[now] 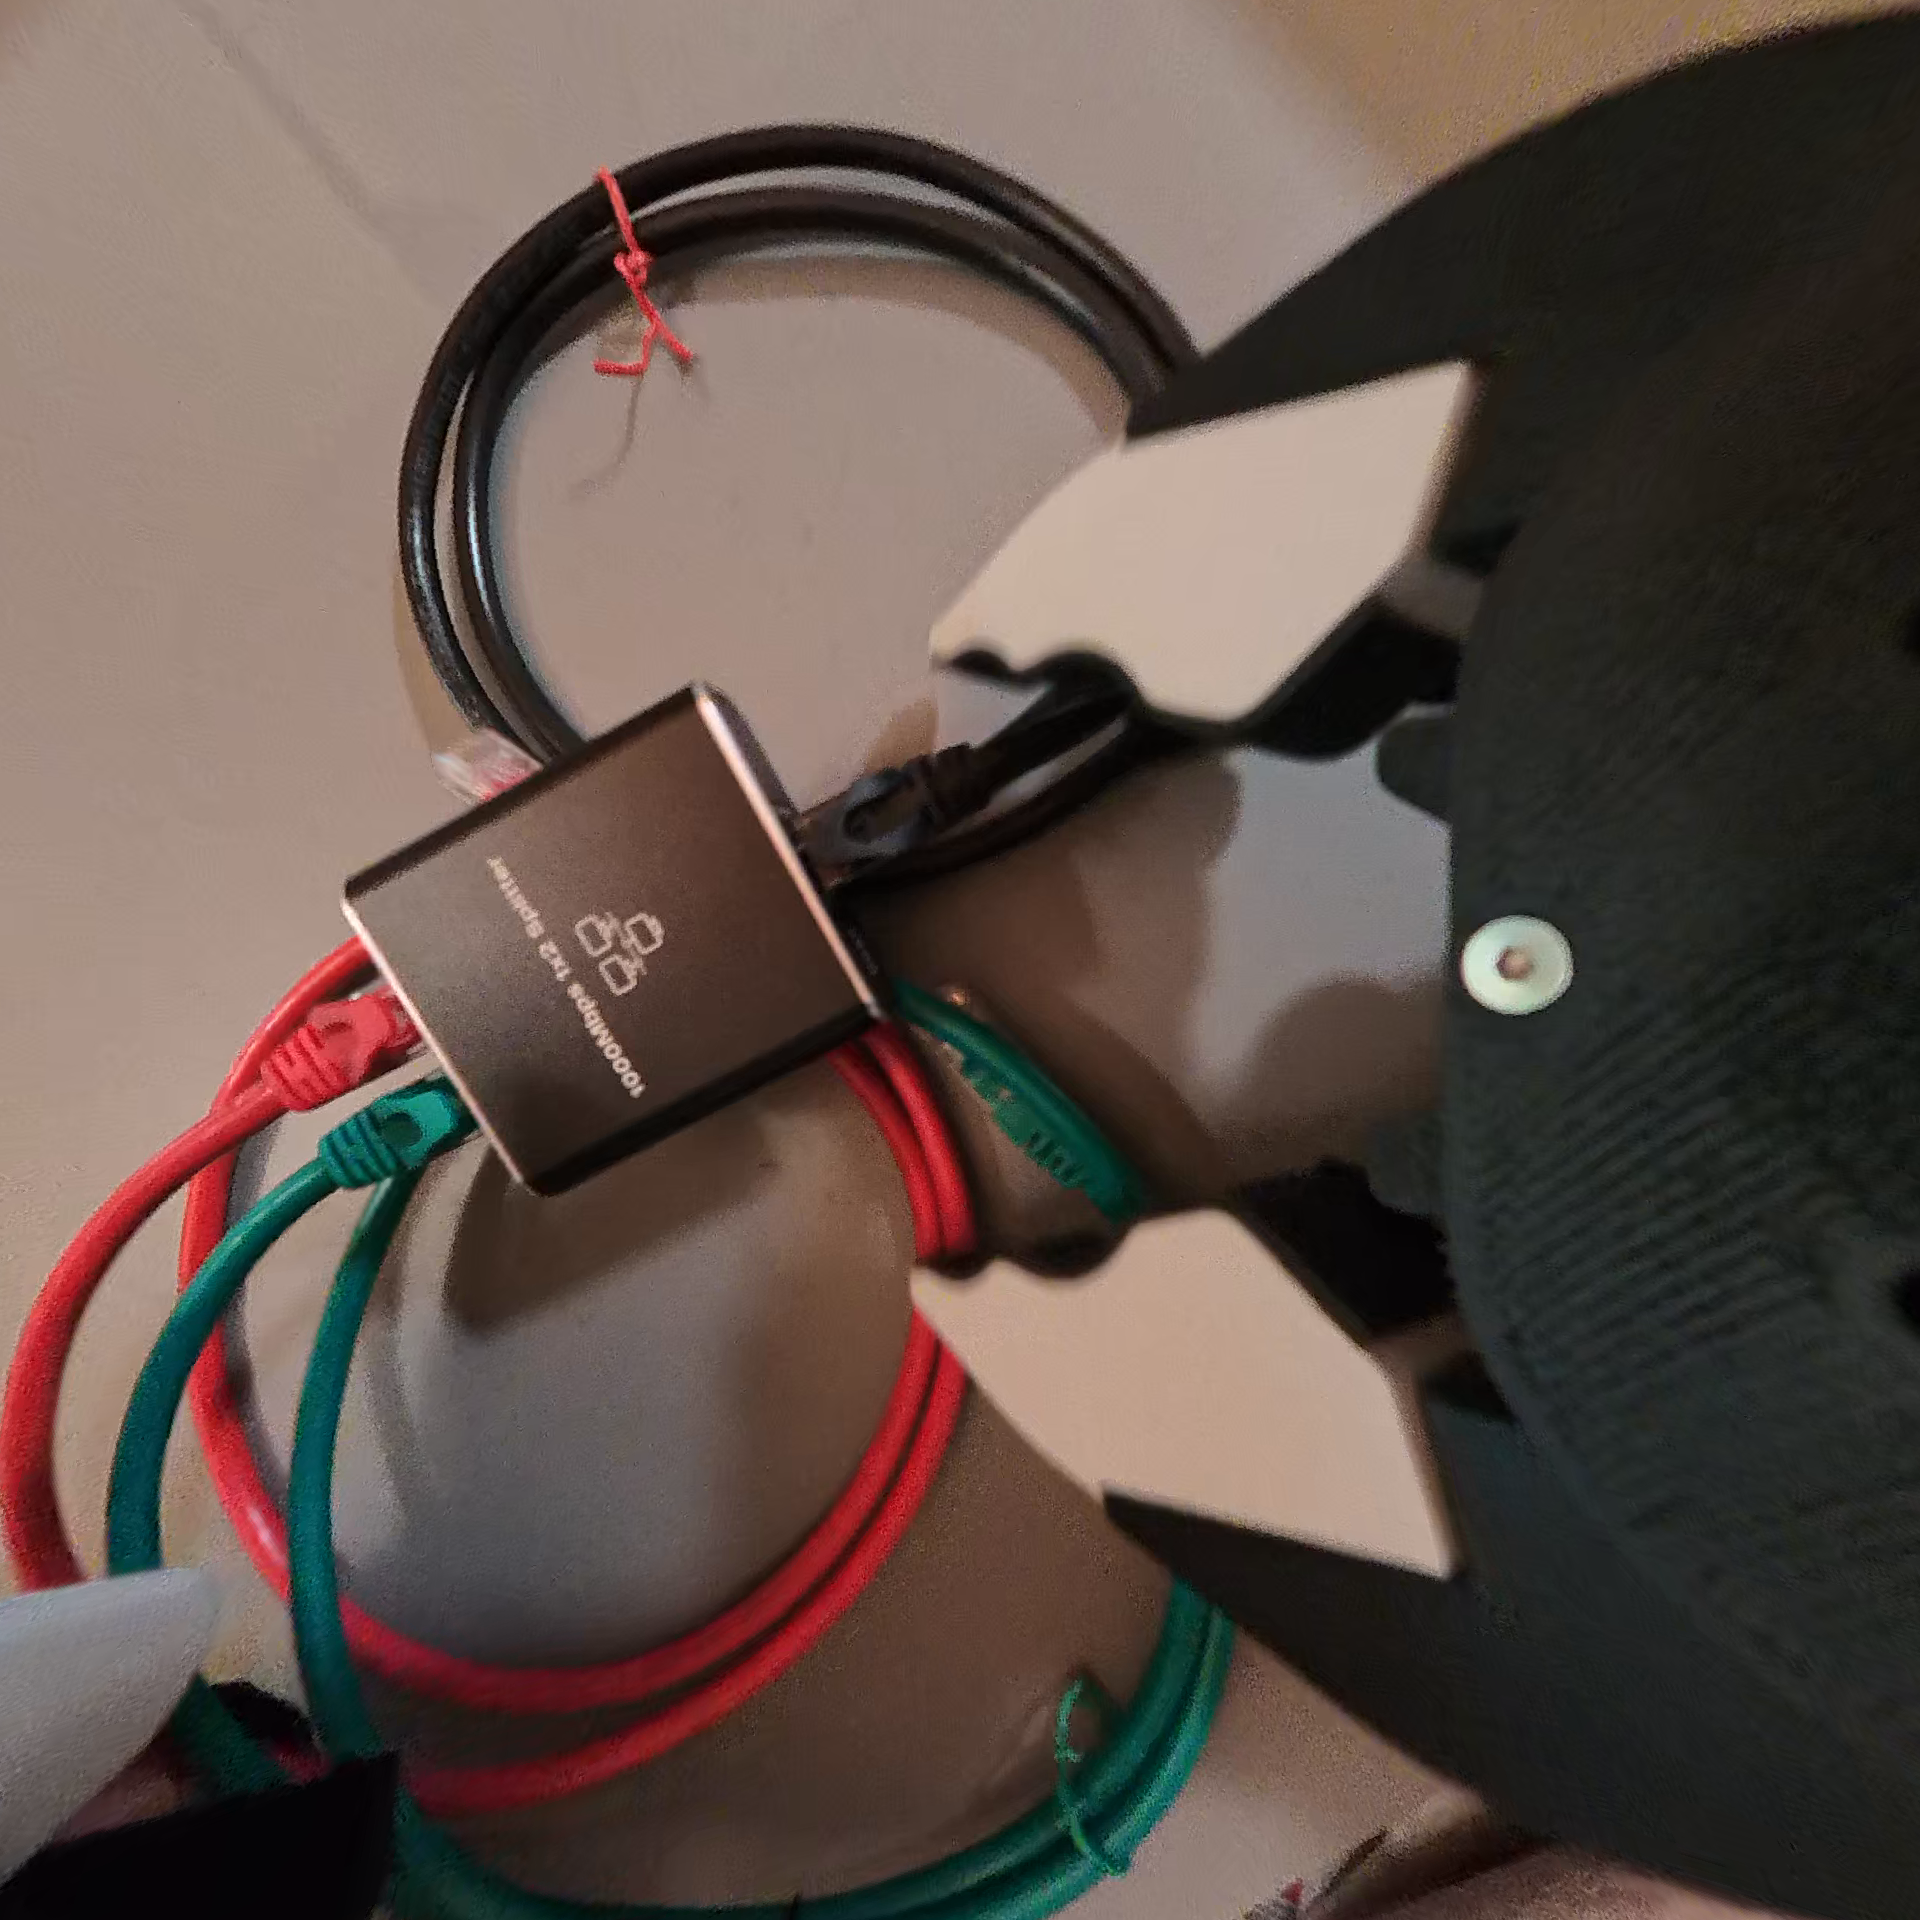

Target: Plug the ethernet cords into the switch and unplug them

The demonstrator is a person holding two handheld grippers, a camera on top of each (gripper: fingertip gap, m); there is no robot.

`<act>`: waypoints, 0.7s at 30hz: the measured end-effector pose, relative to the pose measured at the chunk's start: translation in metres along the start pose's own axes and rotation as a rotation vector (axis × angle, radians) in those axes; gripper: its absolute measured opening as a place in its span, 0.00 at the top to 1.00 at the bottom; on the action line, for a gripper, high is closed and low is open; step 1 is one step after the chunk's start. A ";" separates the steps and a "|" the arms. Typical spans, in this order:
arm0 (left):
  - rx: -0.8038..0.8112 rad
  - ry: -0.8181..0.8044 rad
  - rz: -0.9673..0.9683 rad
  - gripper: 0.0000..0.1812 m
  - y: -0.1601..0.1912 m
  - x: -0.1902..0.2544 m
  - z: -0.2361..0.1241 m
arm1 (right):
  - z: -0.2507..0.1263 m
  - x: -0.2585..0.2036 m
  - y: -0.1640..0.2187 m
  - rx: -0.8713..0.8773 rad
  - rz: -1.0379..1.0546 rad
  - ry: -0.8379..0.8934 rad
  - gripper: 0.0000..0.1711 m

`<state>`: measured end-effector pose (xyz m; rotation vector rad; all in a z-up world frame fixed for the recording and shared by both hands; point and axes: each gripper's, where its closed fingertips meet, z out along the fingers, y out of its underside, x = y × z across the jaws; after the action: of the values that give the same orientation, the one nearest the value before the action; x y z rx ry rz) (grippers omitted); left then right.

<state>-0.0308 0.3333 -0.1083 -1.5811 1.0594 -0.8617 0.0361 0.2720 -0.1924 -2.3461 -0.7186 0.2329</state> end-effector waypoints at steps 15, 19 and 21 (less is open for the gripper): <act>0.179 -0.012 -0.108 0.89 -0.025 -0.012 -0.018 | -0.012 0.006 0.007 -0.022 -0.094 0.026 0.87; 0.174 -0.012 -0.106 0.89 -0.024 -0.011 -0.016 | -0.013 0.010 0.001 0.015 -0.006 0.063 0.69; 0.174 -0.013 -0.105 0.89 -0.024 -0.012 -0.016 | -0.011 0.007 -0.003 0.038 0.064 0.008 0.62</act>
<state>-0.0448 0.3413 -0.0816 -1.5032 0.8739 -0.9861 0.0440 0.2716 -0.1819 -2.3352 -0.6304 0.2634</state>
